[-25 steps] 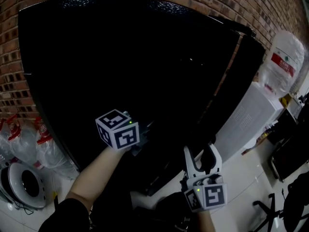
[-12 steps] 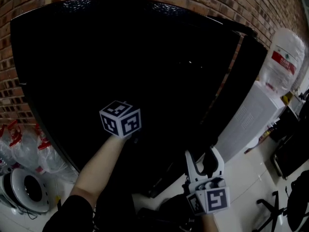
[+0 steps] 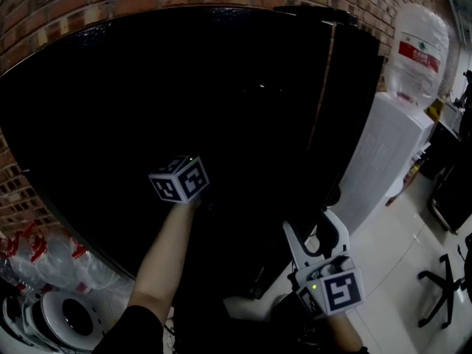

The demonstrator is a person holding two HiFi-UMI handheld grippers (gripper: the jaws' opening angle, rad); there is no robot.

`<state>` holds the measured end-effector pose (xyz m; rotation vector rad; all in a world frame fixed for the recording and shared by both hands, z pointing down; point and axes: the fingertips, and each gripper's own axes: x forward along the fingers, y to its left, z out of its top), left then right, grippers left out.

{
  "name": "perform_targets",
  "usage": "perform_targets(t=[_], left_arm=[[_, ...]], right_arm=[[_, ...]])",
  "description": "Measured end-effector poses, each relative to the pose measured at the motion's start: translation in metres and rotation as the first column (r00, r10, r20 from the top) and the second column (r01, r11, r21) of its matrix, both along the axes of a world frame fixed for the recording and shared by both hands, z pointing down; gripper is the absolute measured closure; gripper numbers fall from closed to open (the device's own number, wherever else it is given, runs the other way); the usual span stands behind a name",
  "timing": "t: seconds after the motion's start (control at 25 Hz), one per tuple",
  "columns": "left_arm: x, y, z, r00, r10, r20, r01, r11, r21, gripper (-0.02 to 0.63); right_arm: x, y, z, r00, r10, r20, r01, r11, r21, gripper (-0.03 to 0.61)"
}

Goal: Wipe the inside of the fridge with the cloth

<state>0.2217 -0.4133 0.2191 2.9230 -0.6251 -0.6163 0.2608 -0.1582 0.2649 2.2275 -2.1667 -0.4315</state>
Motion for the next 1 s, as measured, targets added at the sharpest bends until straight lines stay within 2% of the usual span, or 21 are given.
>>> perform_targets(t=[0.16,0.32,0.48,0.64,0.76,0.84,0.92,1.0], left_arm=[[0.005,-0.019,0.003,0.996,-0.087,0.037,0.086,0.996,0.023,0.569],[0.008,-0.040,0.003,0.988,-0.146,0.044,0.145,0.989,0.035,0.569],[0.009,-0.062,0.004,0.973,-0.219,0.071,0.216,0.975,0.041,0.569],[0.011,-0.076,0.007,0.962,-0.257,0.096,0.253,0.966,0.051,0.569],[0.005,-0.070,0.007,0.965,-0.249,0.079,0.245,0.968,0.054,0.569],[-0.009,-0.054,0.003,0.977,-0.211,0.018,0.210,0.977,0.033,0.569],[-0.024,-0.022,-0.004,0.989,-0.135,-0.057,0.136,0.991,0.017,0.569],[-0.031,0.020,-0.004,0.996,-0.038,-0.081,0.042,0.998,0.039,0.569]], right_arm=[[0.001,0.002,0.000,1.000,0.012,0.008,-0.012,1.000,0.013,0.344],[0.002,0.001,-0.001,1.000,0.007,0.003,-0.008,1.000,0.010,0.344],[0.002,0.001,0.001,1.000,0.000,0.006,0.000,1.000,0.009,0.344],[0.002,0.001,0.002,1.000,0.011,-0.008,-0.011,1.000,-0.001,0.344],[0.002,0.002,0.002,1.000,0.008,-0.002,-0.008,1.000,0.000,0.344],[0.002,0.002,0.002,1.000,-0.002,0.013,0.001,1.000,0.008,0.344],[0.001,0.004,0.002,1.000,-0.006,0.028,0.005,1.000,0.014,0.344],[0.001,0.005,0.002,1.000,0.004,0.029,-0.004,1.000,0.011,0.344]])
